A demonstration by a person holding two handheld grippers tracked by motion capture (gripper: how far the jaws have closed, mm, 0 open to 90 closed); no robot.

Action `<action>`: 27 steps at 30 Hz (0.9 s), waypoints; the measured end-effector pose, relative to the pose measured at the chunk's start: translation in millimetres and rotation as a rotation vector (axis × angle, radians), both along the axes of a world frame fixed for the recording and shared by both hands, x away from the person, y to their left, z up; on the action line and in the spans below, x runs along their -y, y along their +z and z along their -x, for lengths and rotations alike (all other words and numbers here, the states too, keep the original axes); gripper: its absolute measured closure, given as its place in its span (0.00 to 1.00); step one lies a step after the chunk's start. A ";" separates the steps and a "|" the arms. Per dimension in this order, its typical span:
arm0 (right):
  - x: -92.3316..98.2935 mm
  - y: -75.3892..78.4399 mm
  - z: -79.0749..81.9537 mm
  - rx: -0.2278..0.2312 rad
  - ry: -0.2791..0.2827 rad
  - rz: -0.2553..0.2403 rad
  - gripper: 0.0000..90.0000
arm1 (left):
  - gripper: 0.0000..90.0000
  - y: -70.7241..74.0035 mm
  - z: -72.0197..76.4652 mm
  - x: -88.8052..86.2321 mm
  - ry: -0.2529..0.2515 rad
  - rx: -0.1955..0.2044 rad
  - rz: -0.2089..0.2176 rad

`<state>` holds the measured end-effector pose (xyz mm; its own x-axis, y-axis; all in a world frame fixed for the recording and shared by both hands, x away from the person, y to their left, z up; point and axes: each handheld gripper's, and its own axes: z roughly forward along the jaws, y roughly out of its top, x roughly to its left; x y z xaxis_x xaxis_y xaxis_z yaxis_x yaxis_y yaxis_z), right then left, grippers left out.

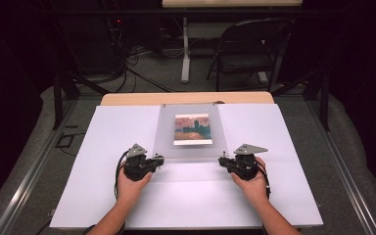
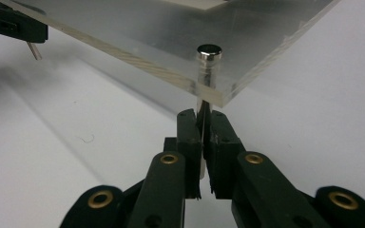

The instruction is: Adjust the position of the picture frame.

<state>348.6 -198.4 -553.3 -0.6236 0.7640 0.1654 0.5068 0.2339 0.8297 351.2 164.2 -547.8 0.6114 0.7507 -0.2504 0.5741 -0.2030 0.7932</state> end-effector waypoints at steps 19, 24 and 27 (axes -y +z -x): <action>-1.3 -7.7 -0.4 -0.025 -0.003 0.024 0.95 | 0.94 -6.3 -1.0 2.2 -0.007 -0.032 -0.039; -3.1 -9.0 -0.2 -0.032 0.003 0.038 0.95 | 0.94 -7.8 -1.2 2.1 -0.008 -0.040 -0.049; -3.4 -10.1 0.1 -0.036 0.003 0.047 0.95 | 0.94 -8.5 -1.2 1.8 -0.008 -0.047 -0.056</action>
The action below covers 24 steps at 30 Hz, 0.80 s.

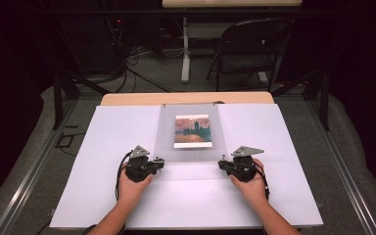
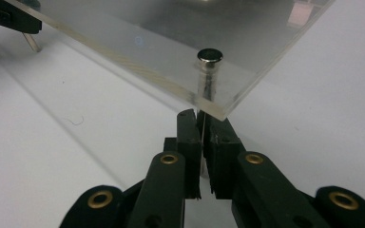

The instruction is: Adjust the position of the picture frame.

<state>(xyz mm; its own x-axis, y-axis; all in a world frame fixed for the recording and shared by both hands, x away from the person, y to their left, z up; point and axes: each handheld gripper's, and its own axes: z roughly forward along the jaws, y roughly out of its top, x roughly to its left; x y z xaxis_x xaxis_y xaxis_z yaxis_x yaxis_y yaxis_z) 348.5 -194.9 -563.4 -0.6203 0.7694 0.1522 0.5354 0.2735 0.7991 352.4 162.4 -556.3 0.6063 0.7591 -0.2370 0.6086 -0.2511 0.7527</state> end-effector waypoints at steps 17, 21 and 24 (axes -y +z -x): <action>-0.1 -1.9 0.6 0.000 0.003 -0.003 0.90 | 0.88 -3.2 -0.3 -2.2 0.024 0.000 0.055; -1.2 1.4 2.5 0.027 0.007 0.004 0.78 | 0.78 -4.2 0.1 -1.4 0.028 0.002 0.059; -2.5 1.4 3.7 0.034 0.012 0.016 0.71 | 0.65 -5.1 -0.1 0.1 0.037 0.010 0.058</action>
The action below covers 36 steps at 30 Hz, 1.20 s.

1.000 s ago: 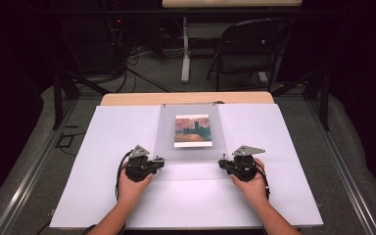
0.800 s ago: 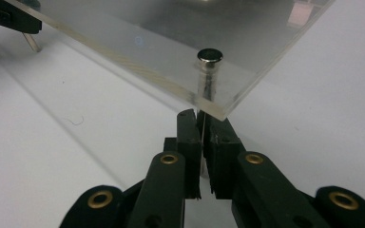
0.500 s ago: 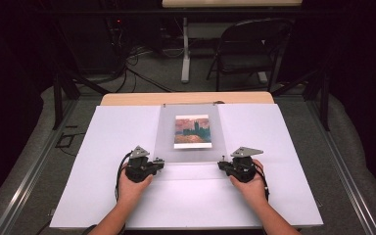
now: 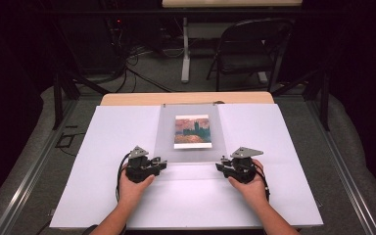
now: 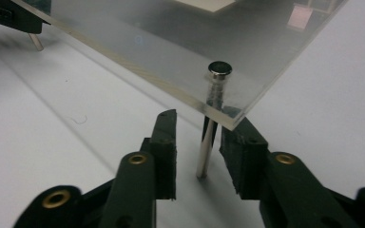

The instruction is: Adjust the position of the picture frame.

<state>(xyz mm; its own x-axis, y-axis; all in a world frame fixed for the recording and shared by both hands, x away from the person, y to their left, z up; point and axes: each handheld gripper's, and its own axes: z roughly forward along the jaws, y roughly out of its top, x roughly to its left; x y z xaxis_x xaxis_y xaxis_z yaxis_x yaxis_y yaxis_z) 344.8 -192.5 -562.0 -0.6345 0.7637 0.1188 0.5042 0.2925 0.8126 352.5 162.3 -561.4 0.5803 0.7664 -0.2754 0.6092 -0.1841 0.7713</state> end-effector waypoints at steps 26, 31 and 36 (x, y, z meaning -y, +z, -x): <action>3.8 0.6 1.9 0.025 -0.008 -0.002 0.44 | 0.45 -2.2 5.3 6.9 -0.026 0.034 -0.034; 5.1 4.5 7.4 0.017 -0.003 0.017 0.44 | 0.45 2.1 10.9 3.6 -0.038 0.027 -0.037; 8.7 8.8 16.7 0.005 0.010 0.029 0.43 | 0.45 10.7 21.6 -4.9 -0.048 0.032 -0.028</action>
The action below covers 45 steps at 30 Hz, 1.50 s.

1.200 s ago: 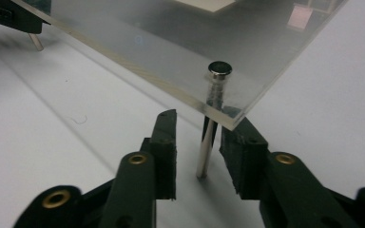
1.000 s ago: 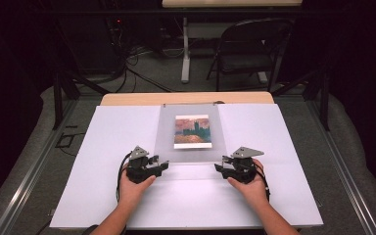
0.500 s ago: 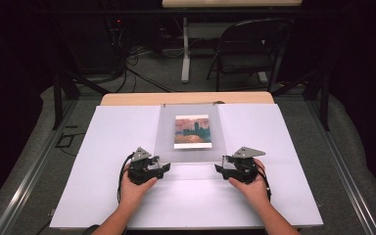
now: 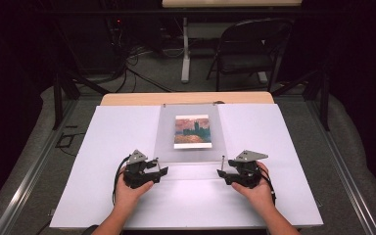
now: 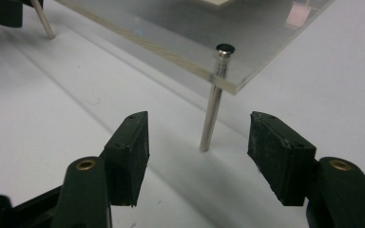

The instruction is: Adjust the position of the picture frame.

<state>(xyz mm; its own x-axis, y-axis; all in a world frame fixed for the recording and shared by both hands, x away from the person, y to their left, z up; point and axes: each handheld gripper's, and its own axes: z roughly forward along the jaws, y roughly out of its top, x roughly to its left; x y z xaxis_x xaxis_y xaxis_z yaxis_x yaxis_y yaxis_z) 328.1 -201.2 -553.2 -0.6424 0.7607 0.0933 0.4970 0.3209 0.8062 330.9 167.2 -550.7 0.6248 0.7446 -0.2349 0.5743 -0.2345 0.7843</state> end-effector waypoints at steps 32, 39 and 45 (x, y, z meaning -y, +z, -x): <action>36.8 15.5 35.0 0.027 -0.052 -0.016 0.44 | 0.42 14.5 26.0 -40.0 0.039 0.043 -0.014; 37.0 17.1 34.2 0.016 -0.075 -0.025 0.42 | 0.40 15.0 23.6 -40.1 0.054 0.023 0.004; 35.0 22.2 34.2 0.013 -0.068 0.004 0.43 | 0.40 22.6 21.5 -43.0 0.058 0.015 0.035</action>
